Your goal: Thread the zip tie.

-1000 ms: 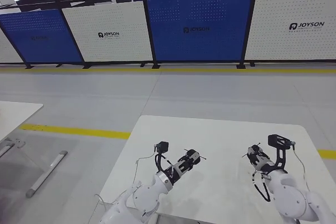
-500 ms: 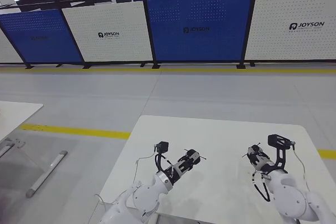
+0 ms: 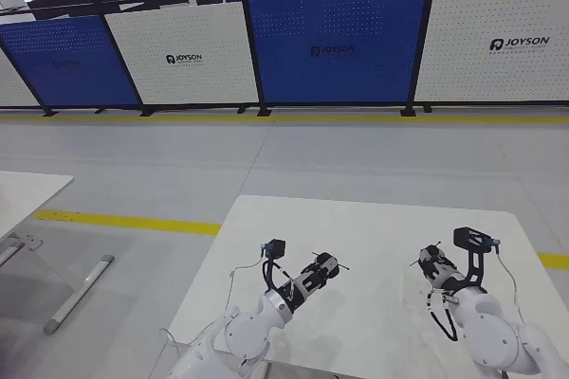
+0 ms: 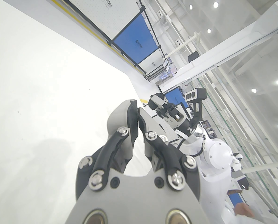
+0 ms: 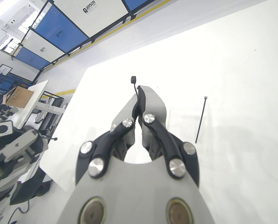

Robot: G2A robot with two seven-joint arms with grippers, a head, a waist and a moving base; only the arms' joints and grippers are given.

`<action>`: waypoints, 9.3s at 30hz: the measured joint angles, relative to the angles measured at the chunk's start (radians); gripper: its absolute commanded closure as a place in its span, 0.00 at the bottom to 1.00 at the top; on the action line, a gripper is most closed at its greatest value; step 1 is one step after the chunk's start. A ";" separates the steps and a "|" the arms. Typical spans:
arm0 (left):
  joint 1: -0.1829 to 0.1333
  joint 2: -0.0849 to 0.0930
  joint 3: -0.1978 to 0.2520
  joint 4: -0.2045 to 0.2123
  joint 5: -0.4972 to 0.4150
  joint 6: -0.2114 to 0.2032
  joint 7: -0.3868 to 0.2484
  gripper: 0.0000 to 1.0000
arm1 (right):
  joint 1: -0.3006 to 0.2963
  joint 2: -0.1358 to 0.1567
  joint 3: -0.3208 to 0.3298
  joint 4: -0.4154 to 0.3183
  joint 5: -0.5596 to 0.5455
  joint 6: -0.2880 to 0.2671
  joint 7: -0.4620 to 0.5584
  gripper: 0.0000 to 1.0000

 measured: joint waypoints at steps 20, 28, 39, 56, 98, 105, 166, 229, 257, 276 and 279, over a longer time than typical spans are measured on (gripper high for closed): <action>0.000 0.000 0.000 0.000 0.000 0.000 0.000 1.00 | -0.020 -0.006 0.009 -0.027 0.031 -0.009 -0.081 1.00; 0.000 0.000 0.000 0.000 0.000 0.000 0.000 1.00 | -0.048 -0.026 -0.002 -0.080 0.194 -0.018 -0.187 1.00; -0.042 -0.010 0.015 0.020 0.053 0.004 0.090 1.00 | -0.048 -0.026 -0.001 -0.079 0.187 -0.018 -0.186 1.00; -0.099 -0.022 0.068 0.067 0.098 0.009 0.101 1.00 | -0.069 -0.037 -0.034 -0.096 0.227 -0.036 -0.223 1.00; -0.099 -0.022 0.068 0.067 0.098 0.009 0.101 1.00 | -0.029 -0.097 -0.211 0.000 0.267 -0.047 -0.433 1.00; -0.099 -0.022 0.068 0.067 0.098 0.009 0.101 1.00 | -0.022 -0.107 -0.240 0.016 0.225 -0.030 -0.473 1.00; -0.099 -0.022 0.068 0.067 0.098 0.009 0.101 1.00 | -0.009 -0.160 -0.234 0.075 0.244 -0.072 -0.465 1.00; -0.103 -0.043 0.057 0.070 -0.104 0.034 0.110 1.00 | -0.043 -0.188 -0.170 0.061 0.191 -0.158 -0.452 1.00; -0.103 -0.043 0.057 0.070 -0.104 0.034 0.110 1.00 | -0.032 -0.205 -0.164 0.098 0.194 -0.179 -0.434 1.00; -0.103 -0.043 0.057 0.070 -0.104 0.034 0.110 1.00 | -0.027 -0.215 -0.165 0.102 0.179 -0.176 -0.421 1.00; -0.103 -0.043 0.057 0.070 -0.104 0.034 0.110 1.00 | -0.028 -0.216 -0.163 0.100 0.180 -0.179 -0.421 1.00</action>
